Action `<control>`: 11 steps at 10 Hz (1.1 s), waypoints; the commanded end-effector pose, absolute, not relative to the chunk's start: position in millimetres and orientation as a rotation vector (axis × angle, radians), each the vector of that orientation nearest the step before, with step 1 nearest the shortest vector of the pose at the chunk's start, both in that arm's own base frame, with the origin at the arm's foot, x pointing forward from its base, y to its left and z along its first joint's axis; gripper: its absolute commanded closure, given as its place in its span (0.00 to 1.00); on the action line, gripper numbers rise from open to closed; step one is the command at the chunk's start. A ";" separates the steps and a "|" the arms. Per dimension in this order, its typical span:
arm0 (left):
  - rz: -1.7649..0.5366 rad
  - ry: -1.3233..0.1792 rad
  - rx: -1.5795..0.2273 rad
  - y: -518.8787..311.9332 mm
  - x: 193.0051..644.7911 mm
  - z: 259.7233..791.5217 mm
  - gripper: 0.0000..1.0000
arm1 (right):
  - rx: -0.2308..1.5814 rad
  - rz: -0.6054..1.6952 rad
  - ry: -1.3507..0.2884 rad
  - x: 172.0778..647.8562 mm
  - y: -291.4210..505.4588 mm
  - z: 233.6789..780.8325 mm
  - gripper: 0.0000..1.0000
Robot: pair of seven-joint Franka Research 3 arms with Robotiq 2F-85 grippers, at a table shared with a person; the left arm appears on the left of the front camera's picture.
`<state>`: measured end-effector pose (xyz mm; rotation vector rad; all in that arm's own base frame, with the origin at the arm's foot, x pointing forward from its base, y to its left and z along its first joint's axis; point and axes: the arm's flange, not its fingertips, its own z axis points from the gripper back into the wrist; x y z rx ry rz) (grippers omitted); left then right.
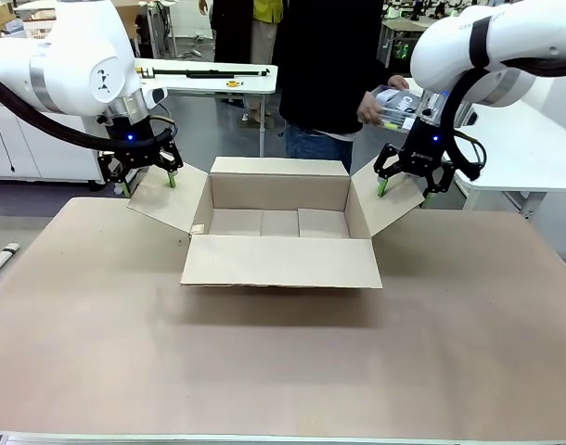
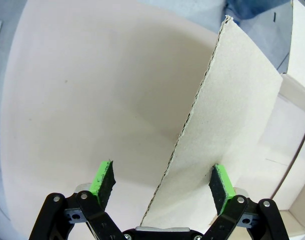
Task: Pack the gift set into the box.
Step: Lift both hands away from the flaps of the Package Box.
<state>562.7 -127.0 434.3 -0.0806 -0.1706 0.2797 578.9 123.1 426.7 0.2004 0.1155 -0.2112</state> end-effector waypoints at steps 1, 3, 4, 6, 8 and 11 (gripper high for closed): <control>0.295 -0.172 -0.062 -127.3 560.9 436.2 0.00 | 0.182 -0.232 0.121 581.0 123.7 431.0 0.00; 0.295 -0.172 -0.062 -127.3 560.9 436.2 0.00 | 0.182 -0.232 0.121 581.0 123.7 431.0 0.00; 0.295 -0.172 -0.062 -127.3 560.9 436.2 0.00 | 0.182 -0.232 0.121 581.0 123.7 431.0 0.00; 0.295 -0.172 -0.062 -127.3 560.9 436.2 0.00 | 0.182 -0.232 0.121 581.0 123.7 431.0 0.00; 0.295 -0.172 -0.062 -127.3 560.9 436.2 0.00 | 0.182 -0.232 0.121 581.0 123.7 431.0 0.00; 0.295 -0.172 -0.062 -127.3 560.9 436.2 0.00 | 0.182 -0.232 0.121 581.0 123.7 431.0 0.00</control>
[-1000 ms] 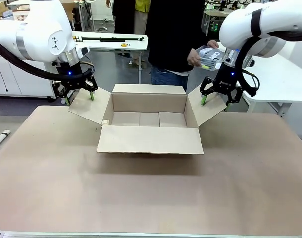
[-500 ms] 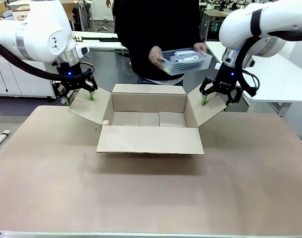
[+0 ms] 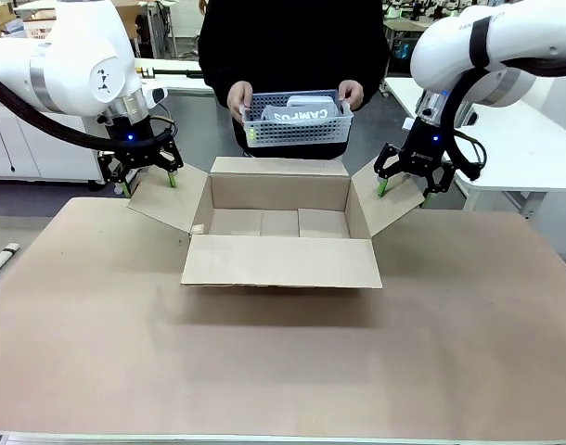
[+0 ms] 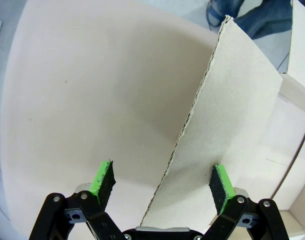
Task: Pack the gift set into the box.
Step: Lift both hands away from the flaps of the Package Box.
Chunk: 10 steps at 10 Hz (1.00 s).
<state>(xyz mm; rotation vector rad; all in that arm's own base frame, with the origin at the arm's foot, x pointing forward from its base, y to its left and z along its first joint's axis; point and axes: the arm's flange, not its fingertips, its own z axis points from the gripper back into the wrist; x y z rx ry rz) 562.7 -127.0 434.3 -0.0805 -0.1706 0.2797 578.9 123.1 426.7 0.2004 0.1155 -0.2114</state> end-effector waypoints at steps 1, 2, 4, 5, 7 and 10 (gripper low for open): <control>0.295 -0.172 -0.062 -127.3 560.9 436.2 0.00 | 0.182 -0.232 0.121 581.0 123.7 431.0 0.00; 0.295 -0.172 -0.062 -127.3 560.9 436.2 0.00 | 0.182 -0.232 0.121 581.0 123.7 431.0 0.00; 0.295 -0.172 -0.062 -127.3 560.9 436.2 0.00 | 0.182 -0.232 0.121 581.0 123.7 431.0 0.00; 0.295 -0.172 -0.062 -127.3 560.9 436.2 0.00 | 0.182 -0.232 0.121 581.0 123.7 431.0 0.00; 0.295 -0.172 -0.062 -127.3 560.9 436.2 0.00 | 0.182 -0.232 0.121 581.0 123.7 431.0 0.00; 0.295 -0.172 -0.062 -127.3 560.9 436.2 0.00 | 0.182 -0.232 0.121 581.0 123.7 431.0 0.00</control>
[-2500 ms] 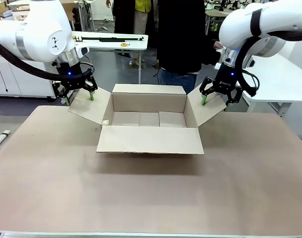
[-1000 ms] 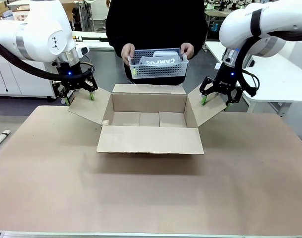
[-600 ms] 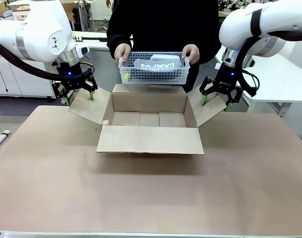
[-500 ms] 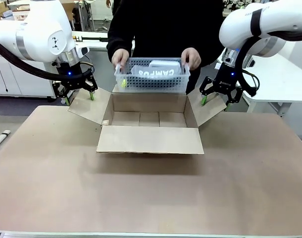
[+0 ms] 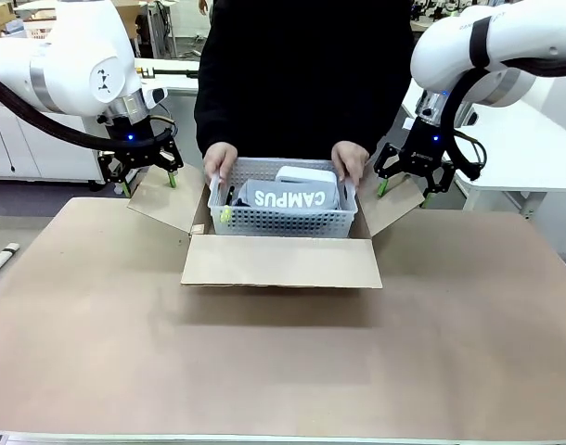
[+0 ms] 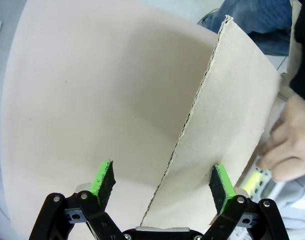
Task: Pack the gift set into the box.
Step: Lift both hands away from the flaps of the Package Box.
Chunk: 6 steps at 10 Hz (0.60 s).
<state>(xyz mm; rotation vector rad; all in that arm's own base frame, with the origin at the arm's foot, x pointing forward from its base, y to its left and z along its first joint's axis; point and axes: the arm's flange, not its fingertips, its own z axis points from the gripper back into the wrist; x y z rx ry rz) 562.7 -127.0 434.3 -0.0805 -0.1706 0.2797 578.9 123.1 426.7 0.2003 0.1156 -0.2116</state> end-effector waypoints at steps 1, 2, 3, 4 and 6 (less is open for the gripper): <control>0.295 -0.172 -0.062 -127.3 560.9 436.2 0.00 | 0.182 -0.232 0.121 581.0 123.7 431.0 0.00; 0.295 -0.172 -0.062 -127.3 560.9 436.2 0.00 | 0.182 -0.232 0.121 581.0 123.7 431.0 0.00; 0.295 -0.172 -0.062 -127.3 560.9 436.2 0.00 | 0.182 -0.232 0.121 581.0 123.7 431.0 0.00; 0.295 -0.172 -0.062 -127.3 560.9 436.2 0.00 | 0.182 -0.232 0.121 581.0 123.7 431.0 0.00; 0.295 -0.172 -0.062 -127.3 560.9 436.2 0.00 | 0.182 -0.232 0.121 581.0 123.7 431.0 0.00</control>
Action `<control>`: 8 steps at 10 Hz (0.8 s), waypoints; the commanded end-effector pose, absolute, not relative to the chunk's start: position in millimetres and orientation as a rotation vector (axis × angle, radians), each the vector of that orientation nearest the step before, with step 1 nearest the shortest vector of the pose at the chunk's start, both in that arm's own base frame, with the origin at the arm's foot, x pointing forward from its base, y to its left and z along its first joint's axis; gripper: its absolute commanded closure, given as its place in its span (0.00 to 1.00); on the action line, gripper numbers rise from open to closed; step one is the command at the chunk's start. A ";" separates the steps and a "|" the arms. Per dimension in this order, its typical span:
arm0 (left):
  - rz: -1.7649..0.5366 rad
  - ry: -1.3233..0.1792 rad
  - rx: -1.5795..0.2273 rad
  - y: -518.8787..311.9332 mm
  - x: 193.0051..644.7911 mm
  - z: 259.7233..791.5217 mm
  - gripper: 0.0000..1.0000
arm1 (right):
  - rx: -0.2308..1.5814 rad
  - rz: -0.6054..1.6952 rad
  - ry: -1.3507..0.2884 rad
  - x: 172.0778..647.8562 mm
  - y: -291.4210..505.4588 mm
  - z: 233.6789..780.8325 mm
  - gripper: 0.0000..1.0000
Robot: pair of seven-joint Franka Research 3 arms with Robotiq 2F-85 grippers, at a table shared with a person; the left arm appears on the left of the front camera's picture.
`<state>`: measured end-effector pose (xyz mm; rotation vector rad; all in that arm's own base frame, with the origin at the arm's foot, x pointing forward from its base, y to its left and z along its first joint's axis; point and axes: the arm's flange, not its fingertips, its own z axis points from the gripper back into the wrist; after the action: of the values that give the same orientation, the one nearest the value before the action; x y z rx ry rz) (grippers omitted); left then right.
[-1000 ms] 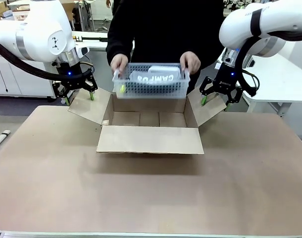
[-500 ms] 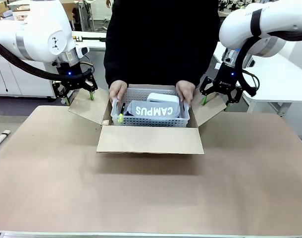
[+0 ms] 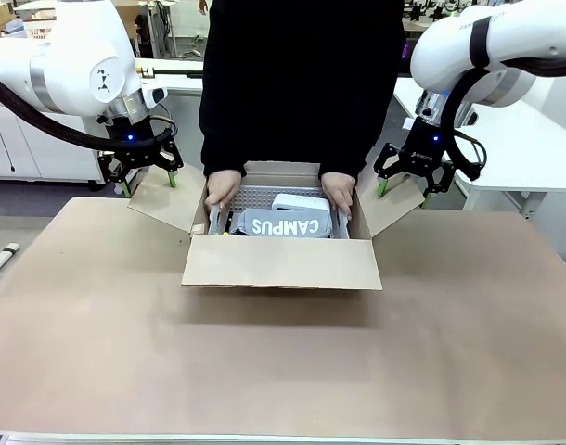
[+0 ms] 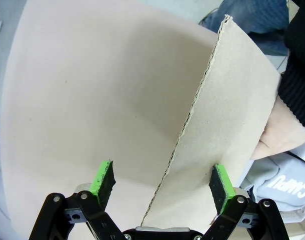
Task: Pack the gift set into the box.
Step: Lift both hands away from the flaps of the Package Box.
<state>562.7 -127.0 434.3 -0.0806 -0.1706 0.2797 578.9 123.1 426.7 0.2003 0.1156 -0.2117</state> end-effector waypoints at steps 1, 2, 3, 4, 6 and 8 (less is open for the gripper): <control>0.295 -0.172 -0.062 -127.3 560.9 436.2 0.00 | 0.182 -0.232 0.121 581.0 123.7 431.0 0.00; 0.295 -0.172 -0.062 -127.3 560.9 436.2 0.00 | 0.182 -0.232 0.121 581.0 123.7 431.0 0.00; 0.295 -0.172 -0.062 -127.3 560.9 436.2 0.00 | 0.182 -0.232 0.121 581.0 123.7 431.0 0.00; 0.295 -0.172 -0.062 -127.3 560.9 436.2 0.00 | 0.182 -0.232 0.121 581.0 123.7 431.0 0.00; 0.295 -0.172 -0.062 -127.3 560.9 436.2 0.00 | 0.182 -0.232 0.121 581.0 123.7 431.0 0.00; 0.295 -0.172 -0.062 -127.3 560.9 436.2 0.00 | 0.182 -0.232 0.121 581.0 123.7 431.0 0.00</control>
<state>562.7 -127.0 434.3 -0.0805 -0.1706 0.2797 578.9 123.1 426.7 0.2003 0.1156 -0.2118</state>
